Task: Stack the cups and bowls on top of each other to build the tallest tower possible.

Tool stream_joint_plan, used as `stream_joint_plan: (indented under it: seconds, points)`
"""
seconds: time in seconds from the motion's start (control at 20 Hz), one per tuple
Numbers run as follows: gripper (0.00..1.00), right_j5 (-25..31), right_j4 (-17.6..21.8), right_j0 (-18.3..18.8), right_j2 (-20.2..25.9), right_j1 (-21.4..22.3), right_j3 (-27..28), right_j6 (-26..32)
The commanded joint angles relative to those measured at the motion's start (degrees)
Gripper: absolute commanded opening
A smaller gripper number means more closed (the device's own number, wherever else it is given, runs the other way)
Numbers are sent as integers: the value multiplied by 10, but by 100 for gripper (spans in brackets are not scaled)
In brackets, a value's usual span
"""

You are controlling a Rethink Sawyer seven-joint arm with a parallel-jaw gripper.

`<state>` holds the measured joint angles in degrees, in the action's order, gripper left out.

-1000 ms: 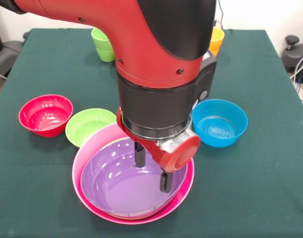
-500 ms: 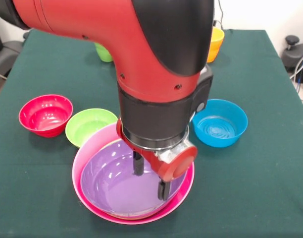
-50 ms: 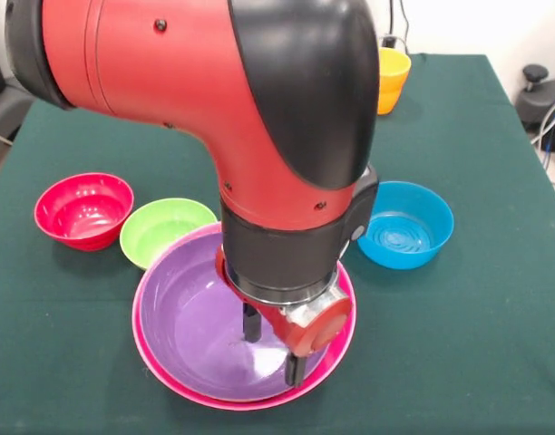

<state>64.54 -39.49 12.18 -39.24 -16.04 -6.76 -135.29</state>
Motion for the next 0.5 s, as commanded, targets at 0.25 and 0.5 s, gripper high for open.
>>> stream_joint_plan:
  seconds: [0.25, 0.5]
  points:
    - [100, -37, 64, 1, 68, 30, -94, 91]
    - [100, -20, 71, -10, 99, 98, -149, 86]
